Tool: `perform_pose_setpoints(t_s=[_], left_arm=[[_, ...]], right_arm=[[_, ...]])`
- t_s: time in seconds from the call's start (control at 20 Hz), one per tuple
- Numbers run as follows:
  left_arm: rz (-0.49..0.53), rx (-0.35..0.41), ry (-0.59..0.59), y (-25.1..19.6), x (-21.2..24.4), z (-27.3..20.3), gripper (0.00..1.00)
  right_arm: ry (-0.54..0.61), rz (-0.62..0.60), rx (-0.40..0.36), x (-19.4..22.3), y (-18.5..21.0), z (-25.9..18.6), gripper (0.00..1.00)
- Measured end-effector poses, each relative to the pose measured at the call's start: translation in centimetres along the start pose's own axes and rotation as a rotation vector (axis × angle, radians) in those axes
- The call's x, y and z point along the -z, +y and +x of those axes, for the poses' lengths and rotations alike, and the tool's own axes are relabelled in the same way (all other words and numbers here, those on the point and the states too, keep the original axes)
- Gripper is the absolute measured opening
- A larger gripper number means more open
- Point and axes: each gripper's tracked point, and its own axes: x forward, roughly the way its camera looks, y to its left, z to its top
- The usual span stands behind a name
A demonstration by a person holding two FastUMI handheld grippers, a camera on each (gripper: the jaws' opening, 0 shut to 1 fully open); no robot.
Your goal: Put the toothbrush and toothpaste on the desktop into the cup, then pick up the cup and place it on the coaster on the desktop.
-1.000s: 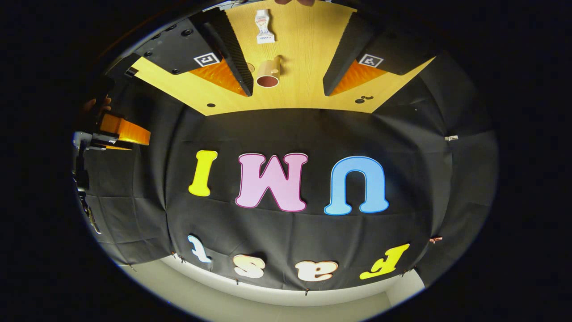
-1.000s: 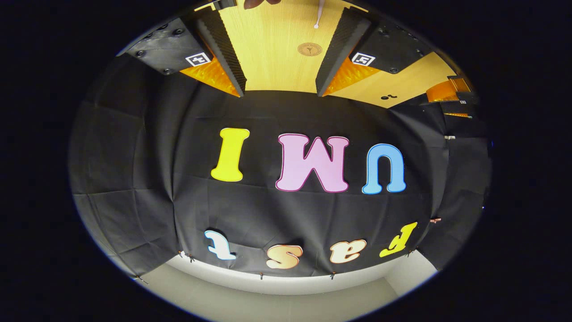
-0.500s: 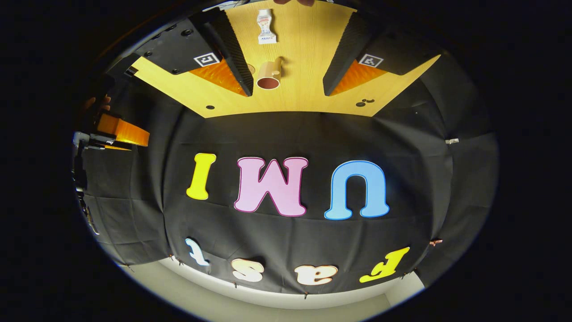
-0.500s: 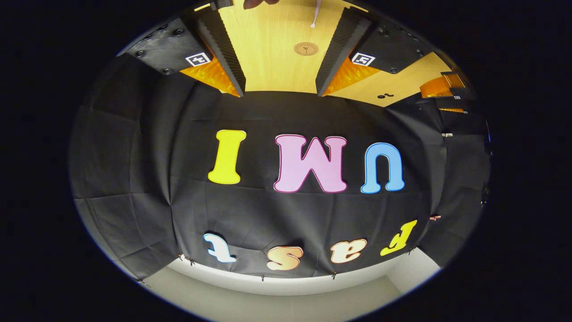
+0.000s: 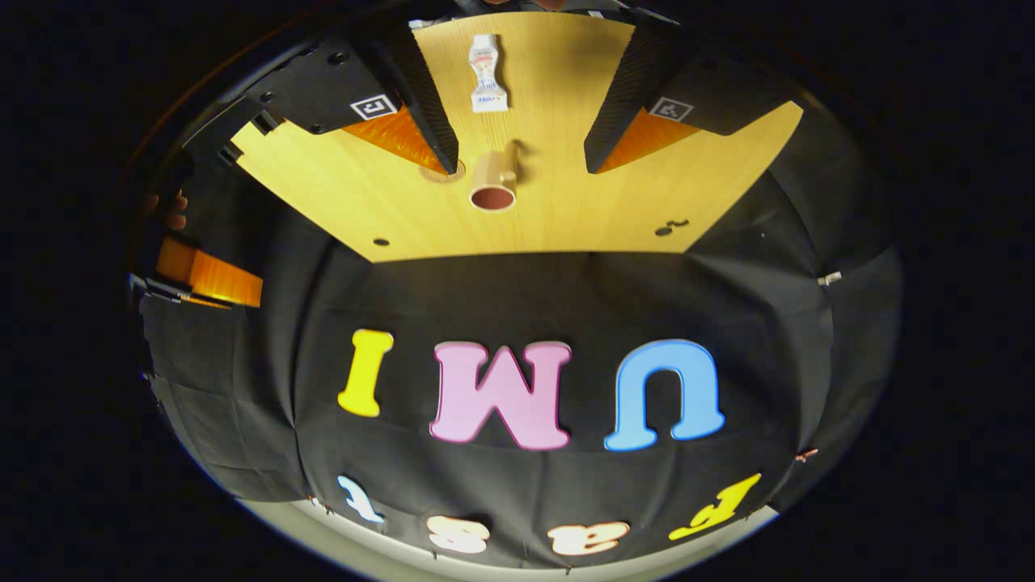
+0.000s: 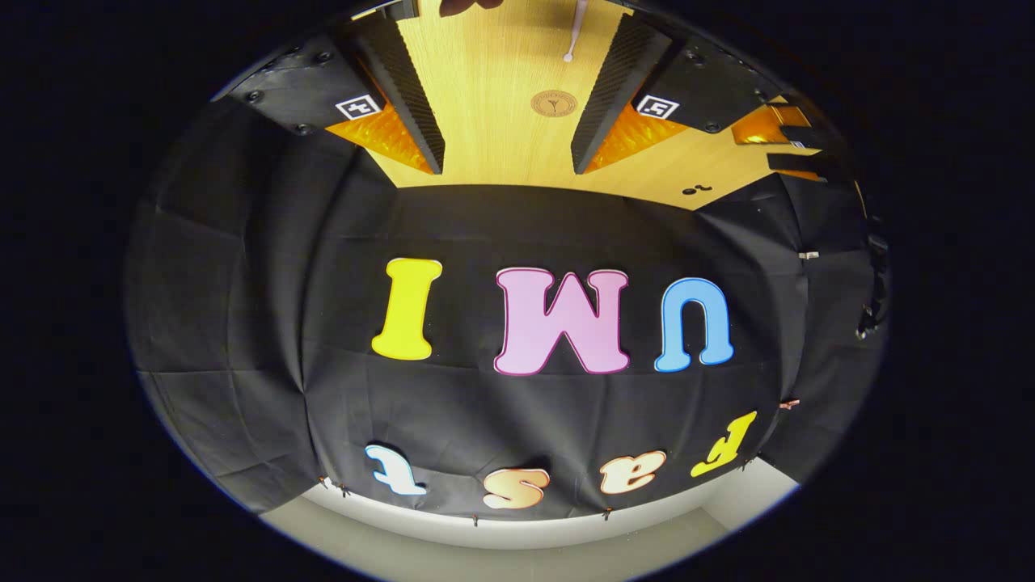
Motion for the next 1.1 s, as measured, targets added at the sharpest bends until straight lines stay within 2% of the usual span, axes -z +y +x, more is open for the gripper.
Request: perform_pose_setpoints(t_s=[0.35,0.55,0.9,1.1], left_arm=[[0.021,0.026,0.26,-2.6,9.9,5.1,0.97],[-0.003,0.011,0.395,-3.3,14.8,7.4,0.96],[-0.034,-0.059,0.526,-2.7,18.4,10.5,0.89],[-0.055,-0.077,0.598,-2.8,19.7,11.0,0.8]], right_arm=[[0.096,-0.011,0.003,3.8,-1.9,0.8,0.97],[0.16,-0.001,-0.011,6.2,-2.6,2.0,0.97],[0.265,-0.011,-0.097,10.6,-2.8,4.4,0.97],[0.29,-0.007,-0.145,12.2,-3.0,6.2,0.97]])
